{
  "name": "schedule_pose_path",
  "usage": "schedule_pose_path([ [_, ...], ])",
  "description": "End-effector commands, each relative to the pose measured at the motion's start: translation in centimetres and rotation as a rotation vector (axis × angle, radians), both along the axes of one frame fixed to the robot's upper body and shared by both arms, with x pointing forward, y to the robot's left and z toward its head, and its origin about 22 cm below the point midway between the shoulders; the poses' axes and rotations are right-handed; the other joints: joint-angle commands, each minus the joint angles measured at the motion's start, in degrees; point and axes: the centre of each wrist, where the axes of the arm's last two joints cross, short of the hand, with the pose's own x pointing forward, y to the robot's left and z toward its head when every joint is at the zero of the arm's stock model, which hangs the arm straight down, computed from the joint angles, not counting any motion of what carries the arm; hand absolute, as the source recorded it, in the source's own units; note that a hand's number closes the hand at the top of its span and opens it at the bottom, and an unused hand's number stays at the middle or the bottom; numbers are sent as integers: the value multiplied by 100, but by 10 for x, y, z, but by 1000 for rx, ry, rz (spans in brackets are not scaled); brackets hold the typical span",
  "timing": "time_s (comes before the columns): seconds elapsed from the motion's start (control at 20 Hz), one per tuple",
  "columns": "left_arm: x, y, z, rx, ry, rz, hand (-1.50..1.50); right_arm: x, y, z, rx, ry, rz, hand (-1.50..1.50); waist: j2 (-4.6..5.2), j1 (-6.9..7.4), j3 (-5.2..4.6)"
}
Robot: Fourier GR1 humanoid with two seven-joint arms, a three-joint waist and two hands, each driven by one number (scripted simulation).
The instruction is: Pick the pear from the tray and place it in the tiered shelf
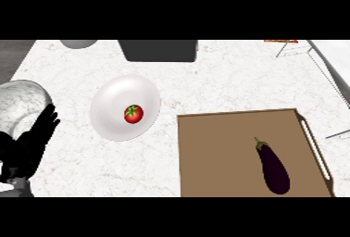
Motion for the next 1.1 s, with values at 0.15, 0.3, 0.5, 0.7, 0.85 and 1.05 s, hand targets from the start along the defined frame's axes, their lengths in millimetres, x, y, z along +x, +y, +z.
schedule_pose_path([
  [0.15, -6, 5, 0, -1, -9, -8, 0, 0, 7, 0, -10, -111, 27, -150, -24, -10, -2],
  [0.3, -3, -18, -11, -12, -8, -2, 0, -2, 2, 12, 12, -238, 48, -150, -10, 9, 0],
  [0.5, -9, 1, -9, 10, 1, 10, 0, -5, 8, -7, 77, -382, 70, -150, -46, -88, -2],
  [0.7, 0, -6, 8, -4, 2, 19, 0, -16, 3, 24, 103, -510, 93, -150, -51, -89, 0],
  [0.85, 1, -5, 3, -5, 9, 41, 0, -26, 28, 42, 64, -613, 124, -150, -94, -198, -8],
  [1.05, -4, 10, 6, -1, 13, 21, 0, -55, 33, 62, 1, -697, 144, -150, -82, -180, -7],
])
